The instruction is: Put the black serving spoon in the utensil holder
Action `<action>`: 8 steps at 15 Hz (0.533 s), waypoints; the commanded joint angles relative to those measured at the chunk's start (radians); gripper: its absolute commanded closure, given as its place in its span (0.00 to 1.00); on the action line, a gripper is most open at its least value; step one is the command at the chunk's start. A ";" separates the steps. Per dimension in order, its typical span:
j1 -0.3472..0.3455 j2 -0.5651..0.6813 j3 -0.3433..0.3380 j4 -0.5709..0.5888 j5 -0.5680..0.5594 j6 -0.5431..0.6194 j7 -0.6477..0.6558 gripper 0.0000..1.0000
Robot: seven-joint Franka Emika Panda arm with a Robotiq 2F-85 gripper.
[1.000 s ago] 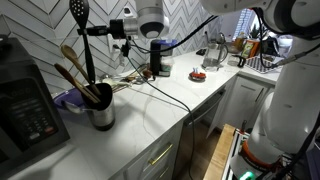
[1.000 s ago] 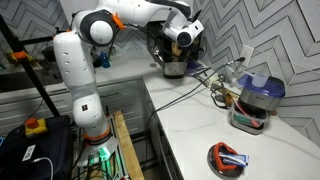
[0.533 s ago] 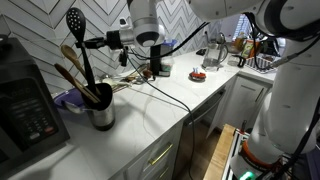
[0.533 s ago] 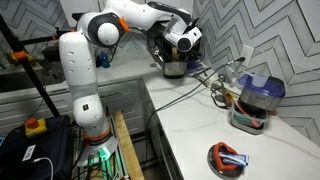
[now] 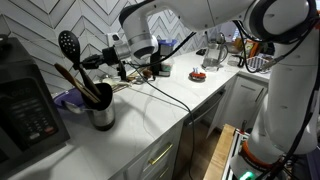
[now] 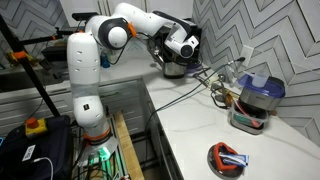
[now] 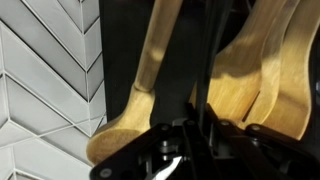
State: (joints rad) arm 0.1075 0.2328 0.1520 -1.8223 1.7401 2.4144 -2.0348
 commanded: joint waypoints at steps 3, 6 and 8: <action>0.005 0.019 -0.035 -0.022 -0.029 -0.051 0.015 0.97; 0.004 0.000 -0.041 -0.028 -0.034 -0.059 0.038 0.56; 0.002 -0.046 -0.043 -0.038 -0.037 -0.063 0.030 0.41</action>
State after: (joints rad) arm 0.1067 0.2519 0.1277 -1.8229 1.7309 2.3888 -2.0218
